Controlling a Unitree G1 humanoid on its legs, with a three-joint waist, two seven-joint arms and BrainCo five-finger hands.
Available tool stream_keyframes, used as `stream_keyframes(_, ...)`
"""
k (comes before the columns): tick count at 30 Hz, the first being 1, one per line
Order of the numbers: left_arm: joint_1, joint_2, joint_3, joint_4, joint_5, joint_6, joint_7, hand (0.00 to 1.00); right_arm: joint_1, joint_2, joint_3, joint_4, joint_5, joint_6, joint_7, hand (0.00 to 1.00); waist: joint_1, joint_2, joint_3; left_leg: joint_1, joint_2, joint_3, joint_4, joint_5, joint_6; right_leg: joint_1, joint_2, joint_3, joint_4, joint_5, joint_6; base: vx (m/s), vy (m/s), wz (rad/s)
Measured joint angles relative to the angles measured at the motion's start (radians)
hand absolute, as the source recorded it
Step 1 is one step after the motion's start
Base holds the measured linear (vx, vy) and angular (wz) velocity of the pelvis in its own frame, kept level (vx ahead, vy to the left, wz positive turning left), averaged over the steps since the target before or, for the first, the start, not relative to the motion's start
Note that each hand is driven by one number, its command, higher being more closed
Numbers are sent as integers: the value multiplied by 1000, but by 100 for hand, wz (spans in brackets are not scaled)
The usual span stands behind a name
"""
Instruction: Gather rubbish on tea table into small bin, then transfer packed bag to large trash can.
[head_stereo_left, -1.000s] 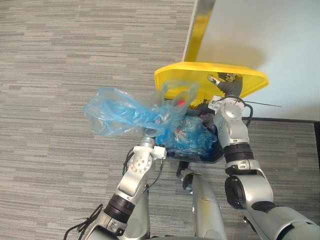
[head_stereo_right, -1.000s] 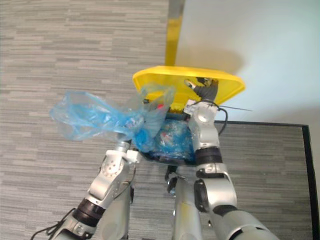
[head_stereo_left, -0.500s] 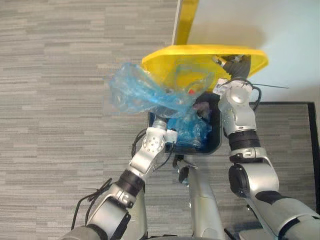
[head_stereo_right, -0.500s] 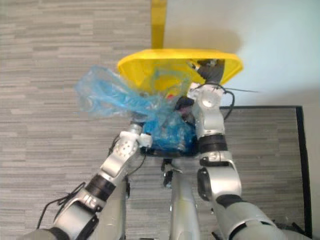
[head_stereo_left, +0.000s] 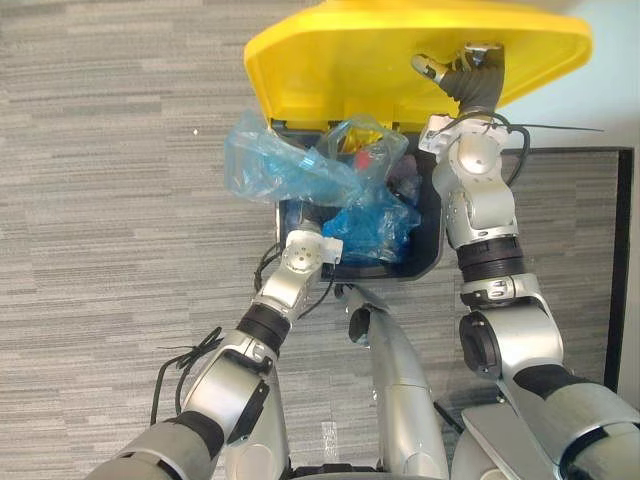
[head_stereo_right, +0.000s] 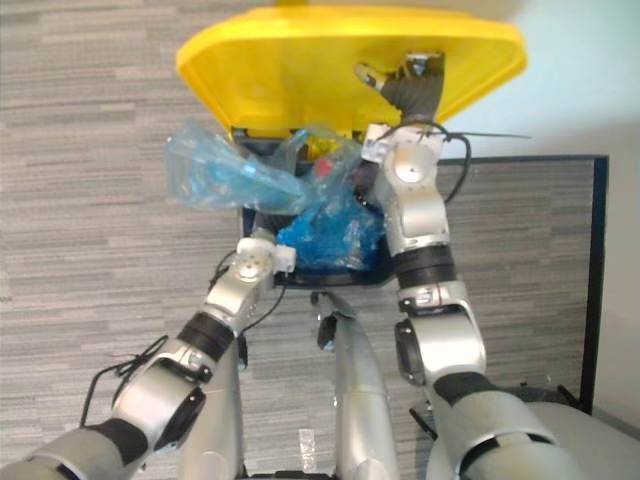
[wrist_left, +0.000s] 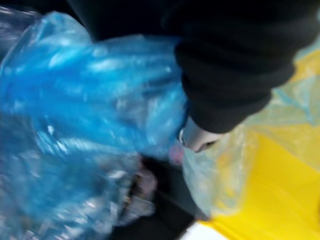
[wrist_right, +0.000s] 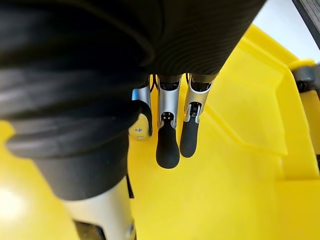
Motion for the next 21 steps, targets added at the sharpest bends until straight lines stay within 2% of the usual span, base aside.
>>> stream_keyframes(5, 0, 0, 16, 29, 64, 7, 3, 0, -24, 0, 10, 44, -1, 0, 15, 0, 0, 0, 0, 1, 4, 3, 6, -2, 2, 0, 3, 3, 2, -2, 4, -9, -12, -2)
stream_keyframes(14, 47, 0, 26, 17, 82, 6, 6, 0, 7, 25, 14, 85, -3, 1, 30, 0, 8, 3, -4, 59, 5, -1, 3, 0, 0, 56, 3, -1, 9, 1, -2, -9, -34, 2)
stream_keyframes(21, 260, 11, 52, -121, 70, -2, 6, 0, 210, 45, 2, 71, -54, 0, 51, 0, 46, 7, -7, 176, -13, -15, -20, -1, 7, 162, -15, -9, 34, -36, 4, -35, -36, 12)
